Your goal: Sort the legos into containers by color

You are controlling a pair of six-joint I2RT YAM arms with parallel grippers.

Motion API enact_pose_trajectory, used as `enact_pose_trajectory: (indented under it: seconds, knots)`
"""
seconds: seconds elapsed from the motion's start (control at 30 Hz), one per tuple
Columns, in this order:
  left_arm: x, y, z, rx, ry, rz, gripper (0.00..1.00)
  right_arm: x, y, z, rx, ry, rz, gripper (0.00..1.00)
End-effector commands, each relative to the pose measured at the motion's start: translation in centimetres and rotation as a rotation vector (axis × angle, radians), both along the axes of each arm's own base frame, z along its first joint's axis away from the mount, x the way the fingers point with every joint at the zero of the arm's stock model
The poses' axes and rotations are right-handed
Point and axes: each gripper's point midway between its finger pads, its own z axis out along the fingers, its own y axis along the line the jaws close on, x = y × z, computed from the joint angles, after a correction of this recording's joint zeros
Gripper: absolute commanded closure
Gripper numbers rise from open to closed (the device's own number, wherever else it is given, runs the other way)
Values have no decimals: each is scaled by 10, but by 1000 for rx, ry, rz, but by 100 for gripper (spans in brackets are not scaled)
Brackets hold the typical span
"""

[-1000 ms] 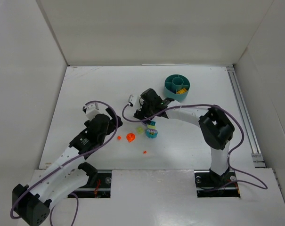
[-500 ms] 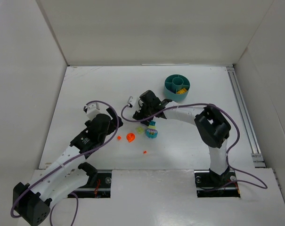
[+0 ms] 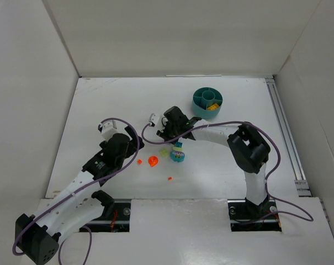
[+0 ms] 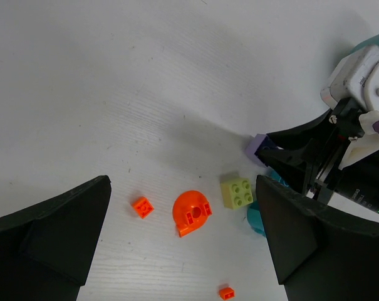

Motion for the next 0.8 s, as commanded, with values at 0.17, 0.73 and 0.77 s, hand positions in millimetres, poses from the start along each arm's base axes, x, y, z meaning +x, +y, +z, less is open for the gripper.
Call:
enact_pose_trajectory:
  seconds: [0.17,0.73,0.77]
  knots:
    - [6,-2,13,-16,-47,-1,0,12,8,62,91,-122,11,87]
    - [33,-10,28,20,-72,14,0,122,-160,169,-31,-404,-470,88]
    - [33,-10,25,26,-63,13,0,126,-162,166,-56,-407,-477,88]
